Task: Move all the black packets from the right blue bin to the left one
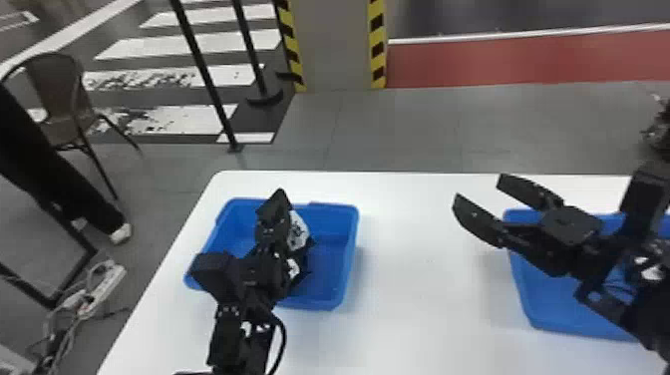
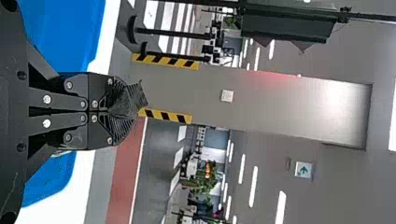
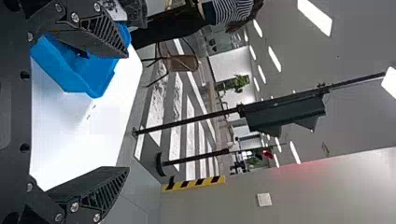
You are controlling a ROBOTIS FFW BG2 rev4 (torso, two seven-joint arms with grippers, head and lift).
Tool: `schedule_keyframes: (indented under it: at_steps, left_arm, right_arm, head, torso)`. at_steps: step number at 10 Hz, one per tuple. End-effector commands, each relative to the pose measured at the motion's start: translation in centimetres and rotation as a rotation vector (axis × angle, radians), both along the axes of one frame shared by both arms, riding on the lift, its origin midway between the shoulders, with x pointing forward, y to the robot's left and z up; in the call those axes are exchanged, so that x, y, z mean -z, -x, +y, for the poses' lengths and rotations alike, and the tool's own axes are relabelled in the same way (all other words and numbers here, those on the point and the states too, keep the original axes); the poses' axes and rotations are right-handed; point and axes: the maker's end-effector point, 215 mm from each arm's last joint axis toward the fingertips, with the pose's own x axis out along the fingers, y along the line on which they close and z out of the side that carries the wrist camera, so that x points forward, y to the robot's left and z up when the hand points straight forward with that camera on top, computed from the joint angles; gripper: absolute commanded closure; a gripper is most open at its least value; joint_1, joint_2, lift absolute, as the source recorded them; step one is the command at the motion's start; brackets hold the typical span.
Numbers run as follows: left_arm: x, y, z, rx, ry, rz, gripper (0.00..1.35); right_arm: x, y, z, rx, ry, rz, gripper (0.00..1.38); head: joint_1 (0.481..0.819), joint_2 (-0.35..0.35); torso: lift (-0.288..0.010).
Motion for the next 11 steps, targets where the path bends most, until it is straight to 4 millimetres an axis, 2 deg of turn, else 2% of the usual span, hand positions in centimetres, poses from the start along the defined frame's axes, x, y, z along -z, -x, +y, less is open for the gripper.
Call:
schedule_keyframes:
  at_steps: [1, 2, 4, 5, 6, 7, 8, 9, 11]
  left_arm:
    - [0.5, -0.2, 0.7, -0.018, -0.042, -0.006, 1.22]
    - [0.4, -0.2, 1.4, -0.040, -0.048, -0.017, 1.12]
    - [-0.4, -0.1, 2.0, -0.051, -0.040, -0.044, 0.12]
    - [-1.6, 0.1, 1.6, -0.047, -0.031, -0.086, 0.04]
    - [-4.2, 0.3, 1.1, -0.041, -0.022, -0.165, 0.17]
    - [-7.2, 1.0, 0.3, -0.027, -0.019, -0.222, 0.24]
    - [-9.0, 2.0, -0.7, -0.006, 0.013, -0.213, 0.26]
    - [-10.2, 3.7, -1.3, 0.002, 0.056, -0.221, 0.26]
    - [-10.5, 5.4, -2.2, 0.016, 0.071, -0.194, 0.26]
  right_arm:
    - [-0.3, -0.2, -0.5, 0.009, 0.003, -0.006, 0.18]
    - [0.0, -0.1, -0.4, 0.007, 0.002, 0.004, 0.18]
    - [0.1, -0.1, -0.4, 0.007, 0.002, 0.006, 0.18]
    - [0.4, -0.1, -1.0, 0.019, 0.017, 0.019, 0.18]
    - [0.5, 0.2, -2.0, 0.052, 0.044, 0.028, 0.18]
    - [-0.2, 0.7, -3.6, 0.113, 0.077, 0.022, 0.17]
    - [0.4, 1.1, -5.6, 0.192, 0.098, 0.053, 0.17]
    - [1.6, 1.8, -7.8, 0.271, 0.127, 0.102, 0.18]
    - [4.7, 2.3, -13.3, 0.413, 0.218, 0.204, 0.17]
  head:
    - [0.695, 0.197]
    - [0.695, 0.195]
    - [0.695, 0.205]
    - [0.695, 0.209]
    - [0.695, 0.208]
    - [0.695, 0.193]
    - [0.695, 0.181]
    - [0.695, 0.154]
    - [0.695, 0.089]
  torso:
    - [-0.110]
    - [-0.110]
    - [-0.110]
    - [-0.110]
    - [-0.110]
    - [-0.110]
    - [-0.110]
    - [-0.110]
    - [-0.110]
